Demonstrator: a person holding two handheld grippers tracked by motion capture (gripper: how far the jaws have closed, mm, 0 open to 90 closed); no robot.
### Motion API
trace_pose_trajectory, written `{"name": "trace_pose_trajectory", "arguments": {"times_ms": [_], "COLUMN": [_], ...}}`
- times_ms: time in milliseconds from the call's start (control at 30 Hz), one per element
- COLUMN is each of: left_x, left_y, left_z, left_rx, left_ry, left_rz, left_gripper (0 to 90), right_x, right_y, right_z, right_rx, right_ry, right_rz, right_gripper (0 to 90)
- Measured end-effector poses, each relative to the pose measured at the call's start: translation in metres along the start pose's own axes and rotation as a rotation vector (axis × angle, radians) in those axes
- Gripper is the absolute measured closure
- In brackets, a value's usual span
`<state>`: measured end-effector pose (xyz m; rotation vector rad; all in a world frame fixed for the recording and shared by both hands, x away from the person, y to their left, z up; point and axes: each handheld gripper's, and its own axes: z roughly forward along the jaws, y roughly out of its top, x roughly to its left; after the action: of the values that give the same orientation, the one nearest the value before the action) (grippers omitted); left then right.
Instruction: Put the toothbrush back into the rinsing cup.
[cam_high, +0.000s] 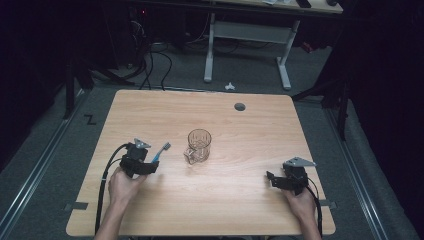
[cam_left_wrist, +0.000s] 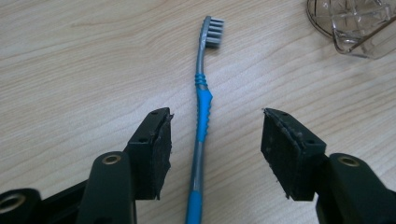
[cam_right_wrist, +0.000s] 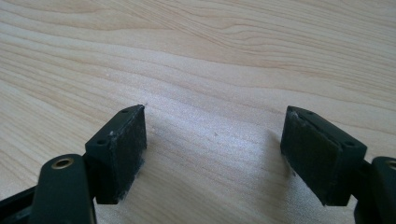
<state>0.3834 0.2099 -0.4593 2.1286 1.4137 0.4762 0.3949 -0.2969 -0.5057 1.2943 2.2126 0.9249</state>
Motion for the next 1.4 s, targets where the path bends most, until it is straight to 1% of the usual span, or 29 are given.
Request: {"name": "trace_pose_trajectory", "arguments": {"times_ms": [100,167,200,233,333,367,400,433,467,567,600,667,800,867,933,1100,1233,1400], "left_x": [0.0,0.002,0.002,0.002,0.004,0.004,0.004,0.004,0.004,0.002,0.003,0.003,0.001,0.0,0.0,0.002,0.002,0.004], "left_y": [0.006,0.009,0.012,0.013,0.019,0.019,0.02,0.022,0.024,0.029,0.031,0.034,0.039,0.041,0.041,0.04,0.04,0.04], "left_z": [0.003,0.004,0.006,0.008,0.011,0.012,0.014,0.015,0.017,0.02,0.021,0.024,0.03,0.034,0.037,0.045,0.045,0.046], "left_rx": [0.016,0.017,0.031,0.036,0.047,0.049,0.064,0.076,0.082,0.093,0.092,0.108,0.137,0.147,0.15,0.193,0.193,0.206], "left_ry": [-0.005,-0.018,-0.012,-0.013,-0.024,-0.029,-0.025,-0.013,-0.008,0.003,0.0,0.002,0.009,0.009,0.003,0.027,0.024,0.02], "left_rz": [0.005,-0.001,0.003,0.002,-0.005,-0.013,-0.014,-0.006,0.006,0.018,0.016,0.015,0.032,0.031,0.019,0.027,0.024,0.019], "left_gripper": [45.0,46.8,47.0,47.8,49.6,50.3,50.6,50.7,50.8,50.9,51.0,51.4,52.6,53.9,55.1,57.0,59.9,63.5], "right_x": [0.0,0.0,0.0,0.0,0.0,0.0,0.0,0.0,0.0,0.0,0.0,0.0,0.0,0.0,0.0,0.0,0.0,0.0], "right_y": [0.0,0.0,0.0,0.0,0.0,0.0,0.0,0.0,0.0,0.0,0.0,0.0,0.0,0.0,0.0,0.0,0.0,0.0], "right_z": [0.0,0.0,0.0,0.0,0.0,0.0,0.0,0.0,0.0,0.0,0.0,0.0,0.0,0.0,0.0,0.0,0.0,0.0], "right_rx": [0.0,0.0,0.0,0.0,0.0,0.0,0.0,0.0,0.0,0.0,0.0,0.0,0.0,0.0,0.0,0.0,0.0,0.0], "right_ry": [0.0,0.0,0.0,0.0,0.0,0.0,0.0,0.0,0.0,0.0,0.0,0.0,0.0,0.0,0.0,0.0,0.0,0.0], "right_rz": [0.0,0.0,0.0,0.0,0.0,0.0,0.0,0.0,0.0,0.0,0.0,0.0,0.0,0.0,-0.001,0.0,0.0,0.0], "right_gripper": [22.7,22.6,22.7,22.7,22.7,22.7,22.7,22.6,22.7,22.7,22.7,22.7,22.7,22.7,22.7,22.7,22.7,22.7]}}
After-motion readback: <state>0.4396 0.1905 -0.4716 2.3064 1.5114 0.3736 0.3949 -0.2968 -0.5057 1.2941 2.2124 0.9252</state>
